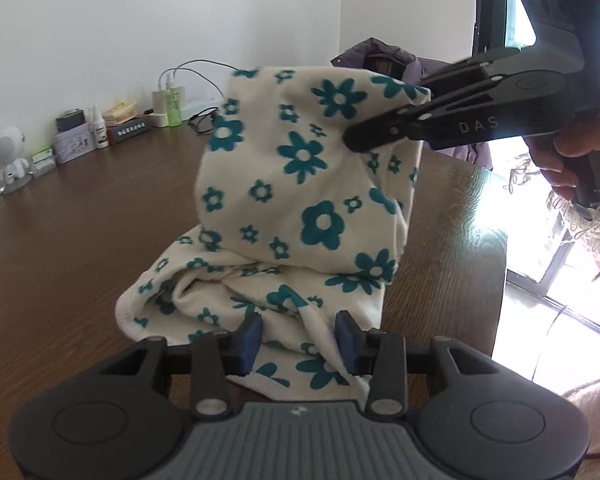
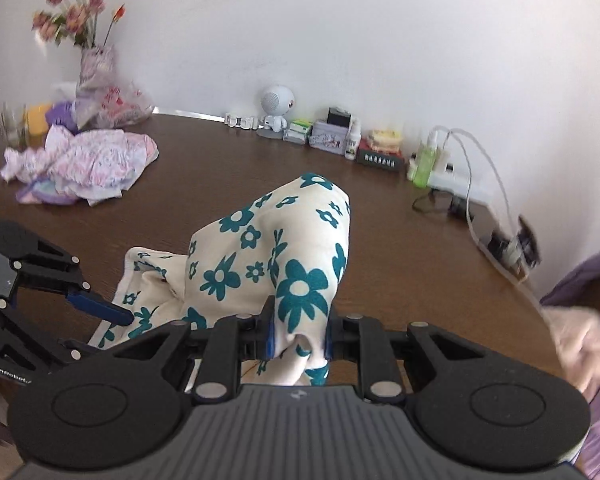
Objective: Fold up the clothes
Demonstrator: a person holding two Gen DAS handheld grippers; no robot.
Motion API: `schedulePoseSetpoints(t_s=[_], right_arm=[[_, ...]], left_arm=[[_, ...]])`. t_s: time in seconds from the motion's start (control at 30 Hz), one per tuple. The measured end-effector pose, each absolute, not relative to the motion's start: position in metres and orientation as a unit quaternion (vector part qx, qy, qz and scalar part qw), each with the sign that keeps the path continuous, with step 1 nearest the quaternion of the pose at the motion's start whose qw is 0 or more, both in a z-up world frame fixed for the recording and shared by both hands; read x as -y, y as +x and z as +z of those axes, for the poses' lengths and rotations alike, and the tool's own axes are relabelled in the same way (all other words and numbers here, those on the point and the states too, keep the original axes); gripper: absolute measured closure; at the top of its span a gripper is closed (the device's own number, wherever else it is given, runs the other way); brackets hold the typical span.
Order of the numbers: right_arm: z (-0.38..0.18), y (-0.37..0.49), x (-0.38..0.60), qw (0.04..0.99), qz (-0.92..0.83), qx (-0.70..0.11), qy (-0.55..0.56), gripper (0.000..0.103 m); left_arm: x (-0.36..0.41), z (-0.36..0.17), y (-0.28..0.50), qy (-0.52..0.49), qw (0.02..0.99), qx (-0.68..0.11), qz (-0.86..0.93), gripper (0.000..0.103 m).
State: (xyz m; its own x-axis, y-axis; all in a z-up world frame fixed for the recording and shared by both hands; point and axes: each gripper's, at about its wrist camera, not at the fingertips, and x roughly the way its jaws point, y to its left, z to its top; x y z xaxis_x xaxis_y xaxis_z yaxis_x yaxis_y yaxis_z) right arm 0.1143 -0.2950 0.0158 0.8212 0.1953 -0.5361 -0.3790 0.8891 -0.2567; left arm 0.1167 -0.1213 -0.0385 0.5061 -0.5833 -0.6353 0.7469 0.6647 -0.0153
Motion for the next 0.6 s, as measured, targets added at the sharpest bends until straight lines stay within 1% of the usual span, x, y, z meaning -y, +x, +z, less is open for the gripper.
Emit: schedulePoseSetpoints(t_s=[0.13, 0.2, 0.3, 0.43, 0.53, 0.6], right_arm=[[0.005, 0.092, 0.250, 0.925, 0.139, -0.196, -0.296, 0.084], [-0.002, 0.081, 0.235, 0.915, 0.139, -0.172, -0.337, 0.084], [-0.008, 0.068, 0.222, 0.904, 0.153, -0.150, -0.371, 0.083], [-0.018, 0.049, 0.204, 0.879, 0.175, -0.115, -0.429, 0.083], [-0.028, 0.039, 0.192, 0.856, 0.198, -0.098, -0.467, 0.083], [-0.035, 0.035, 0.186, 0.844, 0.220, -0.100, -0.479, 0.083]], left_arm=[[0.125, -0.040, 0.115, 0.116, 0.862, -0.309, -0.385, 0.063], [0.112, -0.037, 0.110, 0.101, 0.861, -0.308, -0.392, 0.062], [0.082, -0.029, 0.101, 0.071, 0.866, -0.308, -0.388, 0.060], [0.040, -0.020, 0.096, 0.043, 0.888, -0.308, -0.339, 0.058], [0.025, -0.026, 0.104, 0.030, 0.894, -0.329, -0.302, 0.061], [0.018, -0.025, 0.102, 0.027, 0.896, -0.330, -0.295, 0.062]])
